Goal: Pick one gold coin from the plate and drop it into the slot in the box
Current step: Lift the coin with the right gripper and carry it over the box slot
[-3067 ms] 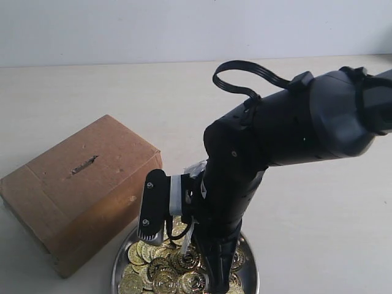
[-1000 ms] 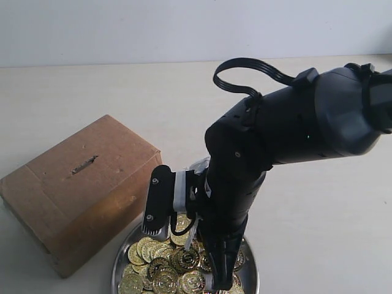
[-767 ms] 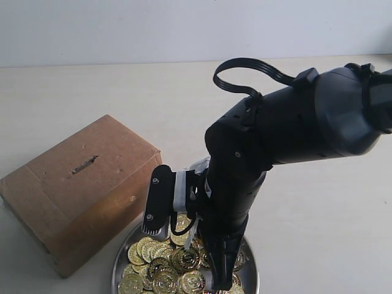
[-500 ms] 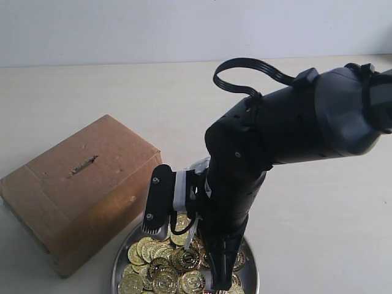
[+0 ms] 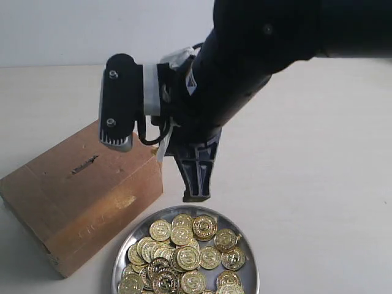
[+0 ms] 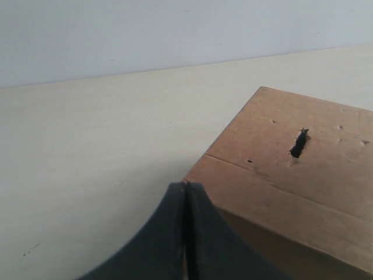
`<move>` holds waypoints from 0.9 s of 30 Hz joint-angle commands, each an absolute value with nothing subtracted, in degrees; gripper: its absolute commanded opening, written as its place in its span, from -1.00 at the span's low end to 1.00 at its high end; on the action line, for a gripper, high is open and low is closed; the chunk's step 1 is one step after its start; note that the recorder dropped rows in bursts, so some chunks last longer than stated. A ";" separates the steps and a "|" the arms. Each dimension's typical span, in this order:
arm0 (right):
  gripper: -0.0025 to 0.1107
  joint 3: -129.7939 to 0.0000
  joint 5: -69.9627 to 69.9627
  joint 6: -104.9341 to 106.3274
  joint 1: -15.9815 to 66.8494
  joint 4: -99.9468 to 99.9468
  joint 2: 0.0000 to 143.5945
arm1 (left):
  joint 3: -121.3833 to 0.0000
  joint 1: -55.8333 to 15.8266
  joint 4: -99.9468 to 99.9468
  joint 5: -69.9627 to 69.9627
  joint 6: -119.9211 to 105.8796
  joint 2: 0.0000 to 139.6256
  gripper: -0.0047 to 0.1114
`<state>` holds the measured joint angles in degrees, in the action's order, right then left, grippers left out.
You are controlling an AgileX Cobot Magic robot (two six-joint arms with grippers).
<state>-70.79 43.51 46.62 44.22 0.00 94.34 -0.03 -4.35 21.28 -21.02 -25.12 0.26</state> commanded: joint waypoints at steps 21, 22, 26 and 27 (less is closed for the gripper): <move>-0.96 -96.41 46.69 92.59 44.65 14.55 112.90 | 0.00 -4.66 21.25 -20.74 -25.02 0.00 -0.92; -0.96 -97.40 47.10 92.94 44.65 14.82 113.61 | 0.00 -4.66 21.25 -20.74 -25.02 0.00 -0.92; -0.96 -101.19 48.28 93.20 44.65 15.09 116.40 | 0.00 -4.66 21.25 -20.74 -25.02 0.00 -0.92; -0.96 -102.08 48.51 93.35 44.65 15.09 116.99 | 0.00 -4.66 21.25 -20.74 -25.02 0.00 -0.92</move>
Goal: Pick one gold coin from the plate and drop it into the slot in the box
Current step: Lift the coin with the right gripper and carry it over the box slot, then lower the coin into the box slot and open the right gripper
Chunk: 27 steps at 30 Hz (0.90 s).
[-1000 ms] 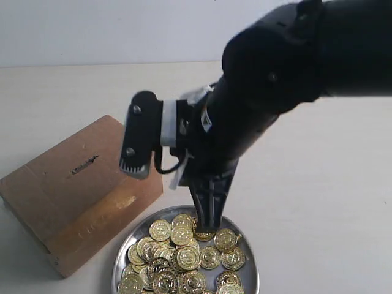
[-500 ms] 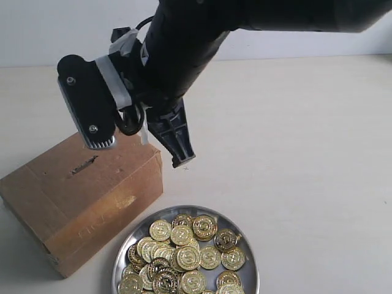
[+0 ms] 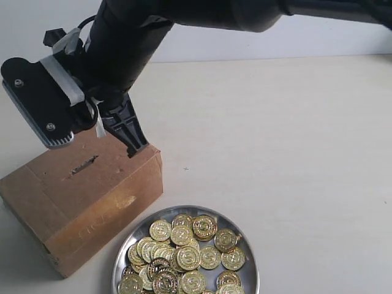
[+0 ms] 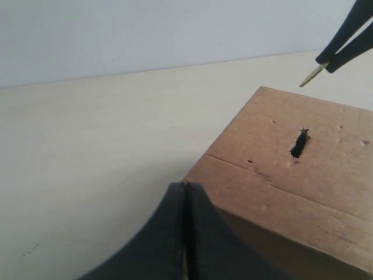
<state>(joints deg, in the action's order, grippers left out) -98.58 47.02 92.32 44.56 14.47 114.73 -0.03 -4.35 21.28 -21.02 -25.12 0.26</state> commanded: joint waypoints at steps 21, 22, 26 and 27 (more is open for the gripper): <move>-0.96 -108.40 59.83 94.78 44.65 14.83 122.44 | 0.00 -4.66 21.25 -20.74 -25.02 0.00 -0.92; -0.96 -108.40 59.83 94.78 44.65 15.12 122.56 | 0.00 -4.66 21.25 -20.74 -25.02 0.00 -0.92; -0.96 -108.40 59.83 94.78 44.90 15.77 123.21 | 0.00 -4.66 21.25 -20.74 -25.02 0.00 -0.92; -0.96 -108.40 59.83 94.78 44.90 15.62 123.38 | 0.00 -4.66 21.25 -20.74 -25.02 0.00 -0.92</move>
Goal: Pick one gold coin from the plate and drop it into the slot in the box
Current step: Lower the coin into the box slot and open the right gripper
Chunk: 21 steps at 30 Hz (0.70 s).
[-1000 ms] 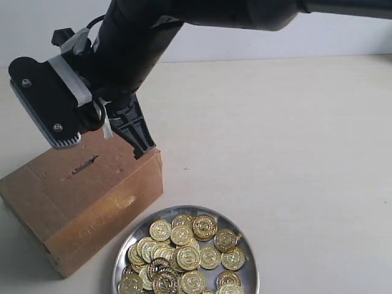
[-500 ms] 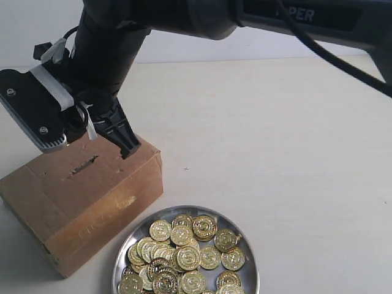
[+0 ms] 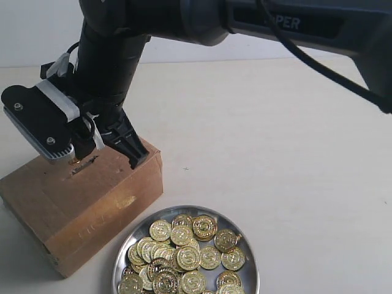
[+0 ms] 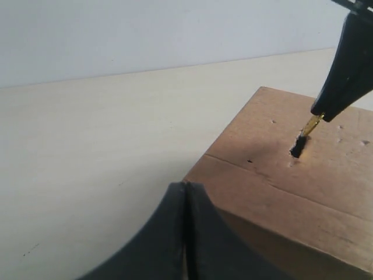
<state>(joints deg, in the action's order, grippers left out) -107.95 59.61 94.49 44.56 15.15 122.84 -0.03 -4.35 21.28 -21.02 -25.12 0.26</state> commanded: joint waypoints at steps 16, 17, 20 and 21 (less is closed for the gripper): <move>-0.96 -108.40 58.30 94.25 45.61 12.67 124.79 | 0.00 -4.66 21.25 -20.74 -25.02 0.00 -0.92; -0.96 -108.40 58.30 94.11 45.61 12.68 124.77 | 0.00 -4.66 21.25 -20.74 -25.02 0.00 -0.92; -0.96 -108.40 58.16 93.66 45.61 12.68 124.77 | 0.00 -4.66 21.25 -20.74 -25.02 0.00 -0.92; -0.96 -108.40 58.06 92.74 45.61 12.68 124.77 | 0.00 -4.66 21.25 -20.74 -25.02 0.00 -0.92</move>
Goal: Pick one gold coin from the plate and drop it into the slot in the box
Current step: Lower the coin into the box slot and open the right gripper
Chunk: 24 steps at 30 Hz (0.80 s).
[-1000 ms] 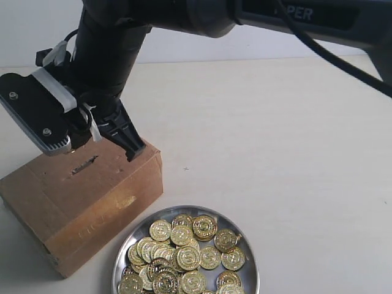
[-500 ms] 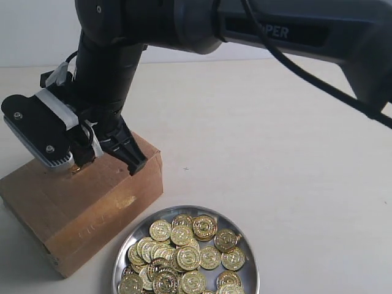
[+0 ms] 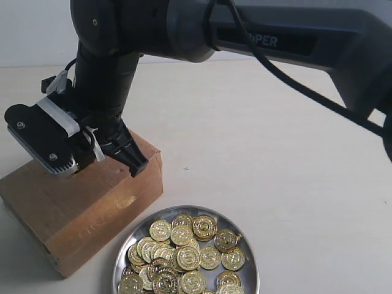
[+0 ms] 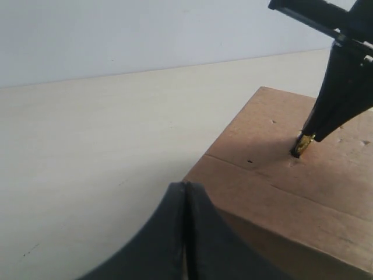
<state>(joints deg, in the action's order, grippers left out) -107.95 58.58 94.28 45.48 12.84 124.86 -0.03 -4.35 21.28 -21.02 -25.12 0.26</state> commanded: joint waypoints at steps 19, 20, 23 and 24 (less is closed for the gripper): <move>-0.86 -108.40 57.62 88.03 45.61 11.62 124.77 | 0.00 -4.66 21.25 -20.74 -25.02 0.00 -0.92; -0.82 -108.40 57.71 88.03 45.61 11.62 124.77 | 0.00 -4.66 21.25 -20.74 -25.02 0.00 -0.92; -0.69 -108.40 57.71 88.03 45.61 11.62 124.77 | 0.00 -4.66 21.25 -20.74 -25.02 0.00 -0.92; -0.64 -108.40 57.71 88.03 45.61 11.75 124.77 | 0.00 -4.66 21.25 -20.74 -25.02 0.00 -0.92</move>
<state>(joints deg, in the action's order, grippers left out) -107.95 57.40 88.26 45.48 11.86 124.90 -0.03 -4.35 21.28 -21.02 -25.12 0.26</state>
